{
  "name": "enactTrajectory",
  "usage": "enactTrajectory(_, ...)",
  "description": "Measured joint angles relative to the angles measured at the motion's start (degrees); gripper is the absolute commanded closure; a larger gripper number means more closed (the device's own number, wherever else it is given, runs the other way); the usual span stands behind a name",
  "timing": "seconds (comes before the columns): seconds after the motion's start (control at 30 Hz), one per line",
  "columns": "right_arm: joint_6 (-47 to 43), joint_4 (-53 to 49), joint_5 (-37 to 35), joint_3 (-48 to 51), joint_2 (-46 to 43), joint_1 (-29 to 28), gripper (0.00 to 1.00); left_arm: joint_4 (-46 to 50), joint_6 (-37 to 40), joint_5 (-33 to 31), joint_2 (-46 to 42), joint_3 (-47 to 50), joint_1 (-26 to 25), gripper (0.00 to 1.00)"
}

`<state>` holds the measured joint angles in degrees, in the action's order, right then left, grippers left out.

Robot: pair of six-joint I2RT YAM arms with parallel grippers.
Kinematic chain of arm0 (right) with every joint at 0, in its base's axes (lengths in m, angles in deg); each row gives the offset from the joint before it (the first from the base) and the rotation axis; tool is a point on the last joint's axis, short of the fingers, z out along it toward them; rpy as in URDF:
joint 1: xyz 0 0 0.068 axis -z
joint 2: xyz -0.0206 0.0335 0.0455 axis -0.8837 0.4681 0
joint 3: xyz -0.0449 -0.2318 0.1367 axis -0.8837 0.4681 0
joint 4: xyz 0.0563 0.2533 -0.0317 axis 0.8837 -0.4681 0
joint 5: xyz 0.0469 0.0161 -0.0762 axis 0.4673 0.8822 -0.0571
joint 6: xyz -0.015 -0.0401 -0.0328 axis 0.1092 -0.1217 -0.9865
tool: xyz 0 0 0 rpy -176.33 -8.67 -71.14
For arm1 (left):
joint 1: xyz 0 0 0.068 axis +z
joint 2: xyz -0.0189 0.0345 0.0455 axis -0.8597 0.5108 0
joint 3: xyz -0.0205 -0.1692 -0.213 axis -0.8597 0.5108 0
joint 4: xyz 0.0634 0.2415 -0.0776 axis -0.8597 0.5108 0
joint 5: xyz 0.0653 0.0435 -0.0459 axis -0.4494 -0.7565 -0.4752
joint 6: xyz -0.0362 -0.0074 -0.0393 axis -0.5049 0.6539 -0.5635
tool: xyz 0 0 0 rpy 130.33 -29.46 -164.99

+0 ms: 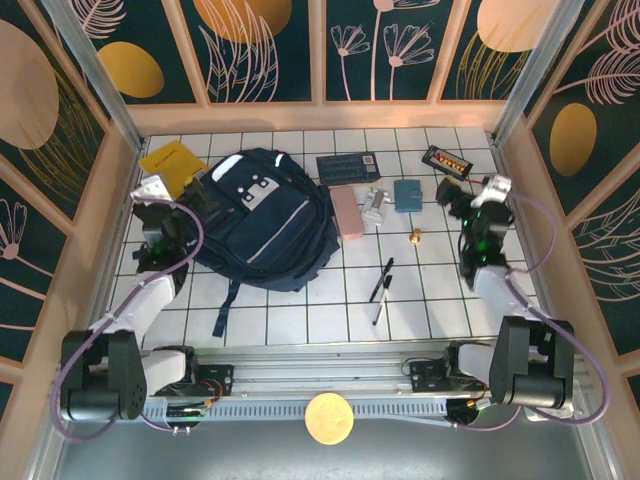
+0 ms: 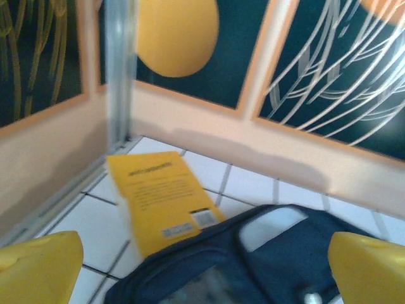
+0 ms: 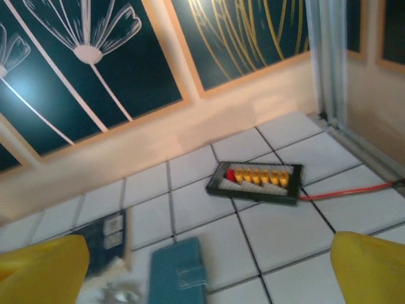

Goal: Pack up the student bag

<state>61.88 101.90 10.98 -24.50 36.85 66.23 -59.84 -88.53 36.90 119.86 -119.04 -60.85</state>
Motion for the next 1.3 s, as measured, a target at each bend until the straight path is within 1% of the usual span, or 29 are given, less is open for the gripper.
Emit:
enactTrajectory(0.07,3.4,-10.2,3.5,-9.5,1.6,-0.9,0.10,7.6,-1.2,1.8,-1.2,-4.8,-2.5,0.01)
enactTrajectory(0.17,6.3,-22.9,9.7,-20.7,5.8,-5.8,0.10,18.7,-0.8,2.9,-0.8,-11.1,-12.3,0.01)
enactTrajectory(0.23,7.9,-29.8,14.7,-25.8,9.6,-11.2,0.10,25.5,-0.8,4.4,0.9,-14.4,-18.3,0.01)
enactTrajectory(0.37,11.5,-37.3,22.0,-28.3,14.7,-19.5,0.10,37.0,-0.8,4.1,7.8,-20.1,-25.8,0.01)
enactTrajectory(0.43,13.7,-39.6,24.7,-29.0,17.4,-22.1,0.10,41.7,-0.2,3.7,12.3,-23.3,-29.0,0.01)
enactTrajectory(0.53,16.0,-41.1,26.3,-30.1,20.8,-24.4,0.10,45.9,1.0,3.7,17.5,-26.2,-32.6,0.01)
enactTrajectory(0.6,17.1,-41.7,26.7,-30.8,22.3,-25.7,0.10,48.0,1.8,3.6,20.3,-27.5,-34.1,0.04)
enactTrajectory(0.7,18.3,-42.0,26.9,-30.9,22.8,-27.3,0.10,50.0,2.9,3.3,24.6,-29.0,-35.1,0.12)
enactTrajectory(0.73,18.6,-42.0,26.9,-30.9,22.8,-27.8,0.10,50.6,3.1,3.0,26.2,-29.6,-35.2,0.13)
enactTrajectory(0.8,18.9,-42.0,27.1,-30.9,22.8,-28.2,0.10,51.4,3.4,2.3,28.6,-30.5,-35.2,0.21)
enactTrajectory(0.93,19.6,-42.0,27.1,-30.9,22.8,-28.2,0.10,52.8,3.9,1.5,32.9,-33.1,-35.2,0.26)
enactTrajectory(1.0,19.8,-42.0,27.1,-30.9,22.8,-28.2,0.10,53.2,4.0,1.1,34.9,-34.5,-35.3,0.27)
enactTrajectory(1.13,19.8,-42.0,27.1,-30.9,22.8,-28.2,0.10,53.3,4.5,1.0,37.4,-35.8,-35.4,0.35)
enactTrajectory(1.17,19.8,-42.0,27.1,-30.9,22.8,-28.2,0.10,53.3,4.7,1.0,37.7,-35.8,-35.5,0.39)
enactTrajectory(1.23,19.8,-42.0,27.1,-30.9,22.8,-28.2,0.10,53.2,4.9,1.1,38.2,-36.0,-35.6,0.53)
enactTrajectory(1.27,19.8,-42.0,27.1,-30.9,22.8,-28.2,0.10,53.1,5.2,1.3,38.4,-36.1,-35.6,0.61)
enactTrajectory(1.3,19.8,-42.0,27.1,-30.9,22.8,-28.2,0.10,53.0,5.2,1.4,38.8,-36.2,-35.7,0.72)
